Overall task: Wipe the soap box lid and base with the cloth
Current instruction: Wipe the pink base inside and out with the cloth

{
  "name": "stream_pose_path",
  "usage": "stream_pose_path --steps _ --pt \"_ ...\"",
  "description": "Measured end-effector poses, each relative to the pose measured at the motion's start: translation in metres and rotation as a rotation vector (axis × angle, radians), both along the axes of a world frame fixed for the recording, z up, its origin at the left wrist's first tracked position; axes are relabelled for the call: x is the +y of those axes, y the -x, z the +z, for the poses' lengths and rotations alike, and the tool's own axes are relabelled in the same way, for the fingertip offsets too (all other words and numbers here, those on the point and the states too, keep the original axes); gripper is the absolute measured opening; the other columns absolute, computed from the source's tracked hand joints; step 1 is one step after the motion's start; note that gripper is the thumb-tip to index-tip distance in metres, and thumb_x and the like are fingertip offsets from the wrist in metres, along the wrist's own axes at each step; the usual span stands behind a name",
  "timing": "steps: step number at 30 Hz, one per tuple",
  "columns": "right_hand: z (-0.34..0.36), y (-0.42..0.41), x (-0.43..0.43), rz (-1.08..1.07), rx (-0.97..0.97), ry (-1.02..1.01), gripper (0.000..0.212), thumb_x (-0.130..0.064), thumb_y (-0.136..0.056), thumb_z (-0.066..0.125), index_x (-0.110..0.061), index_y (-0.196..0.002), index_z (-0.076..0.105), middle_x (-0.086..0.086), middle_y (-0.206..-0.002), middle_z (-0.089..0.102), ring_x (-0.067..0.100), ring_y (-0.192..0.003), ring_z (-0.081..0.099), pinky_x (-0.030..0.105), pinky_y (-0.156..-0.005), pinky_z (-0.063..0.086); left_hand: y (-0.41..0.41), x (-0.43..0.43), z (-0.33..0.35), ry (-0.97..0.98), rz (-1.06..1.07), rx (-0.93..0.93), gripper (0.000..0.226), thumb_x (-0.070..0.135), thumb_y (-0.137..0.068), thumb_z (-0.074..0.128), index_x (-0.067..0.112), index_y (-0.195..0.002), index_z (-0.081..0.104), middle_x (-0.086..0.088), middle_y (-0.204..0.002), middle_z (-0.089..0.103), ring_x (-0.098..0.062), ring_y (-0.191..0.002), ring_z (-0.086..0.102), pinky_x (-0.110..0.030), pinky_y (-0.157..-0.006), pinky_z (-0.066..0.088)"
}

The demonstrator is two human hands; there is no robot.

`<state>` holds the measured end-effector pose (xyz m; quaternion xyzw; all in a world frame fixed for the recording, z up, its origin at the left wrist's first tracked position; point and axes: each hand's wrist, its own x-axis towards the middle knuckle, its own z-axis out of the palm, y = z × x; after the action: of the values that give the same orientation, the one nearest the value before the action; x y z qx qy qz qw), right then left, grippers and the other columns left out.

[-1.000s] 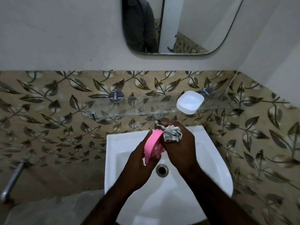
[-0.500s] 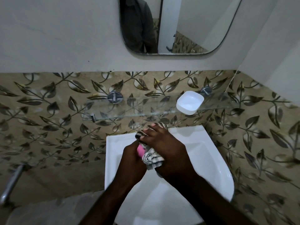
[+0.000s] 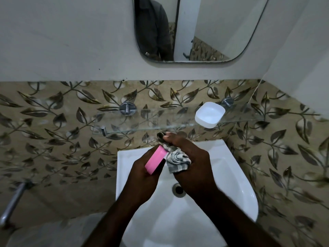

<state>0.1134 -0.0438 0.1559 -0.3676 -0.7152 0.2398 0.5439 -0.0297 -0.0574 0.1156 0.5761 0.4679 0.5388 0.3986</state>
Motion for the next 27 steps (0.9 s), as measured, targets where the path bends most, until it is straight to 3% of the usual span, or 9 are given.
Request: stream_pose_path --steps 4,8,11,13,17,19,22,25,27 --pt "-0.005 -0.004 0.005 -0.015 0.089 0.247 0.042 -0.002 -0.072 0.062 -0.024 -0.107 0.069 -0.018 -0.104 0.072 -0.006 -0.099 0.065 0.01 -0.086 0.045 0.004 0.0 -0.005 0.011 -0.052 -0.022 0.049 0.02 -0.091 0.065 0.033 -0.136 0.052 0.013 -0.136 0.059 -0.006 -0.13 0.051 -0.027 -0.108 0.041" --pt "-0.01 -0.01 0.013 -0.013 0.112 0.387 0.037 0.005 -0.078 0.068 -0.02 -0.105 0.071 -0.007 -0.103 0.074 0.005 -0.098 0.068 0.028 -0.086 0.051 0.006 -0.002 -0.005 0.04 -0.106 -0.136 0.06 0.044 -0.084 0.071 0.042 -0.139 0.047 0.015 -0.137 0.058 -0.01 -0.13 0.052 -0.02 -0.1 0.045" --pt "-0.012 -0.014 0.017 0.016 0.164 0.408 0.048 0.018 -0.076 0.067 -0.026 -0.097 0.072 -0.004 -0.099 0.075 0.016 -0.097 0.07 0.042 -0.086 0.055 0.011 -0.002 -0.004 0.033 -0.141 -0.284 0.072 0.038 -0.082 0.077 0.045 -0.143 0.039 0.011 -0.139 0.057 -0.014 -0.126 0.056 -0.021 -0.093 0.049" --pt "-0.011 -0.013 0.017 -0.014 0.157 0.373 0.046 0.013 -0.074 0.068 -0.028 -0.095 0.072 -0.007 -0.097 0.076 0.014 -0.095 0.07 0.038 -0.084 0.056 0.012 -0.002 -0.003 0.049 -0.157 -0.333 0.073 0.037 -0.078 0.08 0.045 -0.14 0.044 0.005 -0.133 0.063 -0.018 -0.119 0.061 -0.024 -0.091 0.051" --pt "-0.007 -0.009 0.011 -0.157 -0.098 0.196 0.038 -0.007 -0.069 0.064 -0.031 -0.098 0.071 -0.026 -0.088 0.071 -0.008 -0.089 0.065 0.01 -0.079 0.048 0.013 -0.005 0.003 0.076 -0.206 -0.363 0.072 0.034 -0.07 0.085 0.041 -0.134 0.053 0.001 -0.133 0.063 -0.024 -0.118 0.062 -0.036 -0.088 0.055" --pt "-0.007 -0.012 0.011 -0.224 -0.216 0.082 0.038 -0.006 -0.071 0.066 -0.021 -0.105 0.073 -0.018 -0.098 0.072 -0.003 -0.092 0.066 0.013 -0.083 0.049 0.016 -0.005 0.009 0.094 -0.21 -0.288 0.075 0.032 -0.07 0.082 0.04 -0.138 0.05 0.007 -0.135 0.061 -0.018 -0.118 0.062 -0.037 -0.085 0.057" --pt "-0.007 -0.016 0.011 -0.258 -0.338 -0.072 0.041 0.002 -0.069 0.073 -0.011 -0.107 0.073 0.0 -0.106 0.074 0.013 -0.098 0.068 0.021 -0.089 0.049 0.014 -0.005 0.017 0.235 -0.147 -0.091 0.074 0.038 -0.065 0.08 0.038 -0.134 0.054 0.016 -0.115 0.07 -0.009 -0.097 0.069 -0.031 -0.075 0.059" --pt "-0.007 -0.018 0.008 -0.267 -0.366 -0.137 0.044 0.011 -0.063 0.077 -0.005 -0.105 0.073 0.005 -0.103 0.075 0.019 -0.096 0.07 0.026 -0.089 0.05 0.006 -0.007 0.013 0.294 -0.223 -0.005 0.041 0.03 -0.078 0.075 0.042 -0.116 0.067 0.013 -0.086 0.073 -0.008 -0.07 0.059 -0.026 -0.064 0.048" --pt "-0.003 -0.016 0.008 -0.271 -0.36 -0.157 0.038 0.01 -0.066 0.071 -0.001 -0.102 0.073 0.01 -0.102 0.074 0.024 -0.095 0.071 0.032 -0.089 0.051 0.002 -0.008 0.012 0.267 -0.227 0.014 0.035 0.021 -0.088 0.07 0.044 -0.115 0.067 0.017 -0.09 0.073 -0.001 -0.073 0.06 -0.021 -0.07 0.047"
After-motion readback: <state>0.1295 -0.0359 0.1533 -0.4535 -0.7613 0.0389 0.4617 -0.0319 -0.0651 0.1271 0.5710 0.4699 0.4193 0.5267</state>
